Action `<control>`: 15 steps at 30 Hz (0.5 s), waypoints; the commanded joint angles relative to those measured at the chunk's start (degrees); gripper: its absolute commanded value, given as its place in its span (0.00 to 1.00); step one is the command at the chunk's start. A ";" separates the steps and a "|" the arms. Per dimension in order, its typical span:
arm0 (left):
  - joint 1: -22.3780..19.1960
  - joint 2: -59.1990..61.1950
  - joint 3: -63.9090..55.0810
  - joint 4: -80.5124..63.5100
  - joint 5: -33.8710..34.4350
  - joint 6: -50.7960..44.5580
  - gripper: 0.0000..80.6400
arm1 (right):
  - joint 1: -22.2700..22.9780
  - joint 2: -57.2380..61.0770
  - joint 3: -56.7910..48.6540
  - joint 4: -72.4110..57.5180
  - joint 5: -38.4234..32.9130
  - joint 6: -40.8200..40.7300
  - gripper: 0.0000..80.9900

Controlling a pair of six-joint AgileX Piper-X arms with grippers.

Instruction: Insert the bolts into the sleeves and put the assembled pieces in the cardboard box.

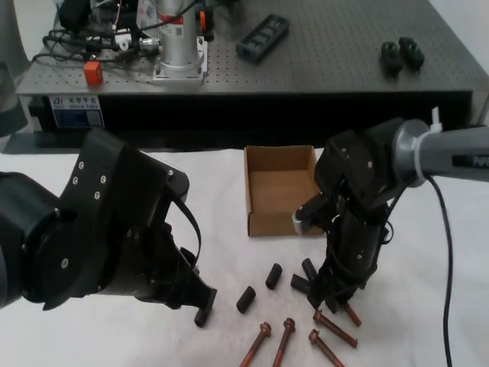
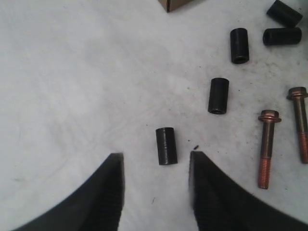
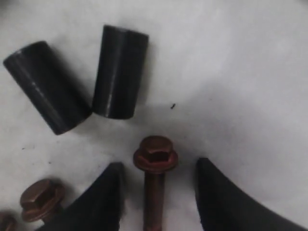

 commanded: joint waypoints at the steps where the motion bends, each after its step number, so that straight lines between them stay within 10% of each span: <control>1: 0.01 -0.04 -0.89 -0.12 0.00 1.47 0.39 | 0.31 1.63 -0.94 0.63 0.50 0.33 0.41; 9: 0.01 0.31 -0.89 -0.84 1.13 1.47 0.39 | 0.31 1.64 -0.67 1.28 0.50 1.15 0.01; 15: 0.01 5.58 -1.34 -5.22 5.73 1.47 0.39 | 0.09 -1.18 -0.34 1.10 -3.46 2.22 0.03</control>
